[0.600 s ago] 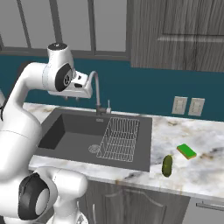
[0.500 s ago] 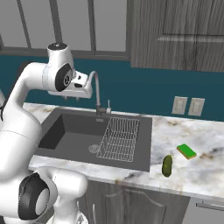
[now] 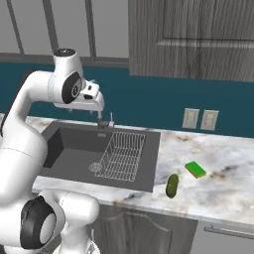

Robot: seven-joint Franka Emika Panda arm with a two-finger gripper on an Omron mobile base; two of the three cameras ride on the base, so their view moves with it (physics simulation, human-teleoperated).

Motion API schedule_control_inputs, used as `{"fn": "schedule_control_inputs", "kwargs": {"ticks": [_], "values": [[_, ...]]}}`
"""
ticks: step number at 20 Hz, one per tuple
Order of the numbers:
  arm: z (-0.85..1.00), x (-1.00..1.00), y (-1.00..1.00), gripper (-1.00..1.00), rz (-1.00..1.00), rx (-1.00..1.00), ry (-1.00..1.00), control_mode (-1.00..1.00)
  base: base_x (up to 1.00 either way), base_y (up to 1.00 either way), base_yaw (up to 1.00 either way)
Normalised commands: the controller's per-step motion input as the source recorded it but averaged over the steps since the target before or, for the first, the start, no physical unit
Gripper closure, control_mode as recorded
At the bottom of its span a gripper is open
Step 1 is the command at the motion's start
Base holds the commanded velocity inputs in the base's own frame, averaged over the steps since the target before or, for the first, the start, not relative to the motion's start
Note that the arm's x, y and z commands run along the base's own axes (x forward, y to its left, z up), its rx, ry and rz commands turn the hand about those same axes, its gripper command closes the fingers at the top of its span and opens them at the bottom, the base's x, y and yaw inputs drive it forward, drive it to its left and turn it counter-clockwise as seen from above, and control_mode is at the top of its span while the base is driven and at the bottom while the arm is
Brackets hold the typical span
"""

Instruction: Turn on the sink faucet. Then move the cucumber from the counter to the sink. Turn off the sink. Move the vegetable from the sink to the pot next to the stove. Finally move the pot to the front right burner.

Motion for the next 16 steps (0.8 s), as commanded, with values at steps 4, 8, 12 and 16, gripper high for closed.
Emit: {"fn": "schedule_control_inputs", "kwargs": {"ticks": [4,8,12,16], "values": [[0.00,0.00,0.00,-1.00,0.00,0.00,0.00,1.00,0.00,-0.48,0.00],[0.00,0.00,0.00,-1.00,0.00,0.00,0.00,1.00,0.00,-0.48,0.00],[0.00,0.00,0.00,-1.00,0.00,0.00,0.00,1.00,0.08,-0.48,0.00],[0.00,0.00,0.00,-1.00,0.00,0.00,0.00,1.00,0.20,-0.32,0.00]]}}
